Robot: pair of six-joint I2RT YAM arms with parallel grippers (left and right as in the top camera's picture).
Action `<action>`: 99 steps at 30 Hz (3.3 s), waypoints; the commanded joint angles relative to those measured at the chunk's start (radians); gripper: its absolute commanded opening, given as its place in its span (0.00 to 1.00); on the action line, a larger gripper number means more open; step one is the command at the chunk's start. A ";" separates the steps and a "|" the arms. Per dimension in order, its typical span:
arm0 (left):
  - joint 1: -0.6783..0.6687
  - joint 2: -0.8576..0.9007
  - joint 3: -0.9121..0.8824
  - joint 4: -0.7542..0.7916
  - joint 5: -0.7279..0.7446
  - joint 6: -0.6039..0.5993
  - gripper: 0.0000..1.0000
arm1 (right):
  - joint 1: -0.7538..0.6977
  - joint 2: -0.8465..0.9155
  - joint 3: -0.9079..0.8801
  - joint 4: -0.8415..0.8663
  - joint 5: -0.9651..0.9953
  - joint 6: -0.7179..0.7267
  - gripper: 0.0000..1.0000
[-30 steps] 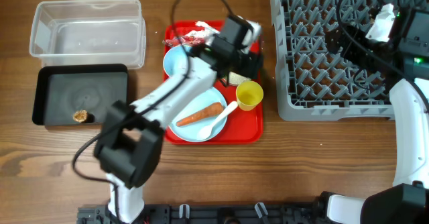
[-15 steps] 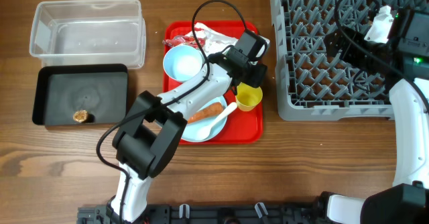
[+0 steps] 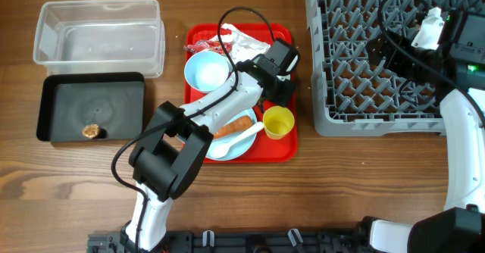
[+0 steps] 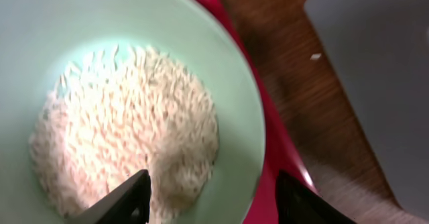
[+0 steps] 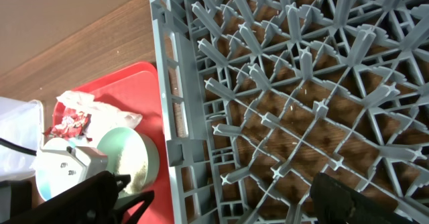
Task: Sort waste into correct bins and load items into the dishwasher rack
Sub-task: 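Grasp the rim of the green rice bowl with the left gripper, then lift the green bowl and carry it over the black tray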
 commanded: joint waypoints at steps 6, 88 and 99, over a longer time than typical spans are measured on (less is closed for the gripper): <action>0.001 -0.005 0.008 0.031 -0.037 -0.048 0.47 | -0.002 -0.013 0.021 0.000 0.007 -0.014 0.95; 0.072 -0.221 0.243 -0.526 -0.071 -0.262 0.04 | -0.002 -0.013 0.021 -0.013 -0.001 -0.011 0.96; 0.212 -0.242 0.243 -0.616 -0.027 -0.265 0.04 | -0.002 -0.013 0.021 -0.013 -0.001 -0.011 0.96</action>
